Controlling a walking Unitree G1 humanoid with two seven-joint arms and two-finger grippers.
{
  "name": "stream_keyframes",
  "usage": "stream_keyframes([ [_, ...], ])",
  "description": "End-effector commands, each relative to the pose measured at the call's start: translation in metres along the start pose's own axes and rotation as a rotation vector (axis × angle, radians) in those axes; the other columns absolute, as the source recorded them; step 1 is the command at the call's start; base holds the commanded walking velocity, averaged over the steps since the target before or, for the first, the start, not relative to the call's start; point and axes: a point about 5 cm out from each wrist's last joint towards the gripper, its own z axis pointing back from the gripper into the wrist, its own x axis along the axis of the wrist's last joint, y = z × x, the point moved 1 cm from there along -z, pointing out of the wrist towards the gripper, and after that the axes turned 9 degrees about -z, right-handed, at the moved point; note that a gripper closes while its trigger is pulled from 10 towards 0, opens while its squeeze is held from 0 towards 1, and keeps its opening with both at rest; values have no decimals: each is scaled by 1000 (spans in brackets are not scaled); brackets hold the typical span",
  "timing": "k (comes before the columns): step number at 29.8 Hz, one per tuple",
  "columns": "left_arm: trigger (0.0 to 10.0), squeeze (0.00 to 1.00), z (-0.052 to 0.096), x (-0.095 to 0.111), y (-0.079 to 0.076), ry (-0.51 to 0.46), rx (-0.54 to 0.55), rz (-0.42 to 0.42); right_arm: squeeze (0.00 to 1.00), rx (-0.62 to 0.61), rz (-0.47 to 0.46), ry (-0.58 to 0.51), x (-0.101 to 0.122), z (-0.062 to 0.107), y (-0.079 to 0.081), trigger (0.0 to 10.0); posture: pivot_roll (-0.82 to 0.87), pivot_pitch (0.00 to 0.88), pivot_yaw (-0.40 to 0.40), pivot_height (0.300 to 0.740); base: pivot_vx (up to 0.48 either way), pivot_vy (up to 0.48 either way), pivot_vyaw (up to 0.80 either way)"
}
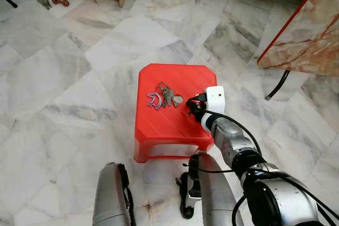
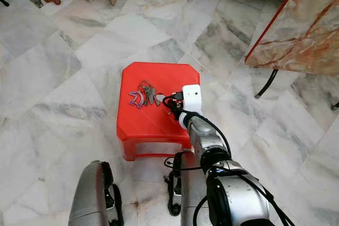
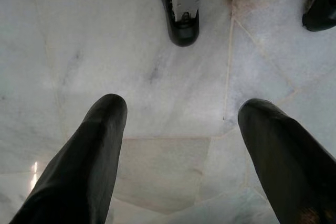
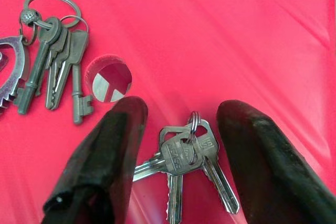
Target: Hang keys on a hook
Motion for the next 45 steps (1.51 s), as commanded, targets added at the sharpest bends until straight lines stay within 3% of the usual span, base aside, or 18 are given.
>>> stream_keyframes([
  [1,10000,0,10,-20,-6,61,-17,-4,0,-10,-2,38,-8,1,-3,0,95,454,-125,580,0,0,0],
  [9,10000,0,11,-21,-7,61,-17,-3,0,-2,4,44,-9,0,0,0,94,461,-129,580,0,0,0],
  [10,10000,0,11,-21,-7,61,-18,-4,0,0,5,47,-9,0,1,3294,94,462,-129,580,0,0,0],
  [11,10000,0,12,-22,-7,63,-19,-3,0,0,9,52,-11,0,2,10000,93,462,-130,580,0,0,0],
  [27,10000,0,13,-24,-10,66,-30,-15,0,-2,9,74,-17,2,1,10000,93,469,-130,580,0,0,0],
  [28,10000,0,13,-24,-10,67,-30,-15,0,0,6,71,-17,1,1,8588,92,470,-131,580,0,0,0],
  [29,10000,0,13,-24,-10,66,-30,-16,0,1,5,69,-16,1,2,627,92,469,-131,580,0,0,0],
  [30,10000,0,13,-24,-10,66,-30,-16,0,2,5,68,-16,1,2,627,92,469,-131,580,0,0,0],
  [31,10000,0,13,-23,-10,66,-29,-16,0,4,5,67,-16,1,2,0,92,468,-132,580,0,0,0],
  [45,10000,0,11,-22,-11,64,-28,-14,0,16,7,75,-17,1,4,0,94,465,-133,580,0,0,0],
])
